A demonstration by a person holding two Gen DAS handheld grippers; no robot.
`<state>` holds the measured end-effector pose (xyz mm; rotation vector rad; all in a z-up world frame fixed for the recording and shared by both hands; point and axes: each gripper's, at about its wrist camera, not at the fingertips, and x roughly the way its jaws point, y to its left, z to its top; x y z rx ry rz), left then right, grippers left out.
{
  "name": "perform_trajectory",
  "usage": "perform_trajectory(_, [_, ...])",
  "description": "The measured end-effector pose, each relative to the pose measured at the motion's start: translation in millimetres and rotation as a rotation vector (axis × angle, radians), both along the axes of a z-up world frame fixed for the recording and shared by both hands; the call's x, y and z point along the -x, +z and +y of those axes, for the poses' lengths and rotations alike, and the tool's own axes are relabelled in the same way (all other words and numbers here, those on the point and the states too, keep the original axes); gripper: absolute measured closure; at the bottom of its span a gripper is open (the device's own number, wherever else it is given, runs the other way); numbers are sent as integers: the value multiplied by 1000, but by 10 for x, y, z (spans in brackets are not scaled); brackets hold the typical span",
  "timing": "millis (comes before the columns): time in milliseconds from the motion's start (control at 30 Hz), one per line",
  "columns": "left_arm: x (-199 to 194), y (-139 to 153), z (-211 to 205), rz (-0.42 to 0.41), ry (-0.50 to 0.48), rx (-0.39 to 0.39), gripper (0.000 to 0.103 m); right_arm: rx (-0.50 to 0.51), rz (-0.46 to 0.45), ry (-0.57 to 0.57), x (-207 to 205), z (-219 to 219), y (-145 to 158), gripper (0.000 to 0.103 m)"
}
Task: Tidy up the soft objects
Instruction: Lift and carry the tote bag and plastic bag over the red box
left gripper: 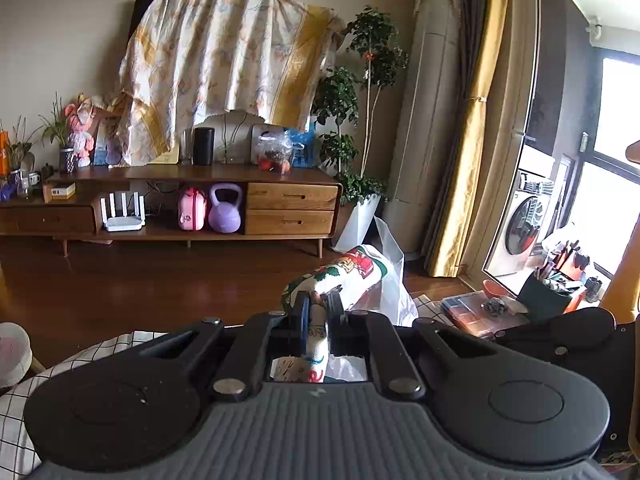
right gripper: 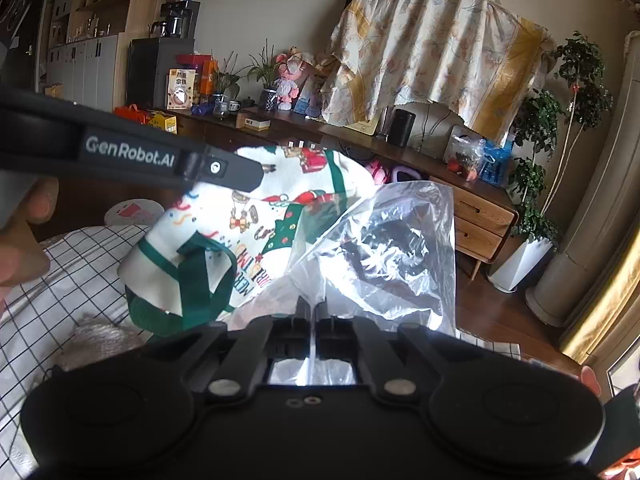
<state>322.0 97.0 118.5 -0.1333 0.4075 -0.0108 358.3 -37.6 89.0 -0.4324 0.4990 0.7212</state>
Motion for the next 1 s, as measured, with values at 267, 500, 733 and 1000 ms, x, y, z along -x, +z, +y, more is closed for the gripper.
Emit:
perform_trajectory(267, [-405,-335,198,45,35,5,94,30,47,0,-427,225,-364,102])
perform_trajectory(500, [-647,-678,319,111,44,10,94,52,132,-30,-683,286,-736,102])
perform_trajectory(733, [-800,-952,335,175,27,17,95,75,216,-56,-840,364,-983,102])
perform_trajectory(1000, [-955,-1255,331,303,5,74,94,97,343,-88,-983,401,-1194,102])
